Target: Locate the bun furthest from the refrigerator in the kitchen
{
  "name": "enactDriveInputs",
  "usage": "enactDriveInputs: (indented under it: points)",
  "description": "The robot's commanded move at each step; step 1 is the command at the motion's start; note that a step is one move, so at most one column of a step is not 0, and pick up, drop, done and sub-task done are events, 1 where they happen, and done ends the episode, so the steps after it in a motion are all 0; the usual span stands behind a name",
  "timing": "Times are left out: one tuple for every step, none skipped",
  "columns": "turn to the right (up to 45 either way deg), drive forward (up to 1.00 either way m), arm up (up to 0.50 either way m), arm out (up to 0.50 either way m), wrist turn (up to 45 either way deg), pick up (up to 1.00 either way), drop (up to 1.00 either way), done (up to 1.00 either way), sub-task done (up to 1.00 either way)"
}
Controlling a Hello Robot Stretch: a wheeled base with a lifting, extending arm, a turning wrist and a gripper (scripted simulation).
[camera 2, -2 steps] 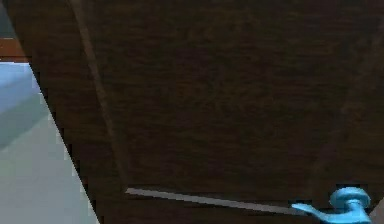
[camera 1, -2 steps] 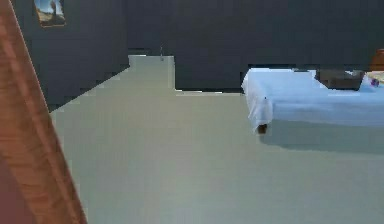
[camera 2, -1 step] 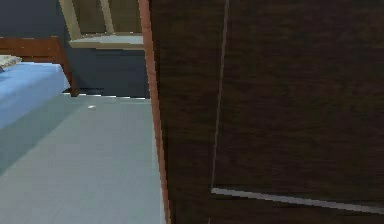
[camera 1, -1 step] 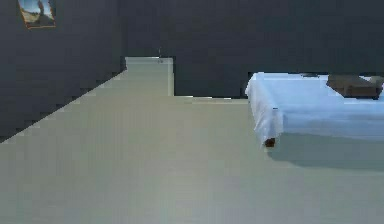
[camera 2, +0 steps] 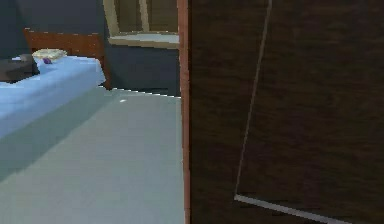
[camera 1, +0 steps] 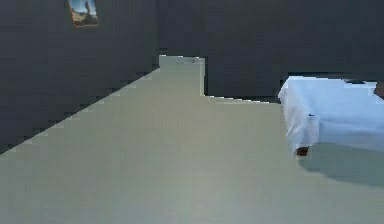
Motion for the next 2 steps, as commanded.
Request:
enactDriveInputs:
  points:
    - [0.0,0.45,0.00,0.00,0.0,0.00,0.00,0.00,0.00]
    - [-3.0,0.00,0.00,0.00,0.0,0.00,0.00,0.00,0.00]
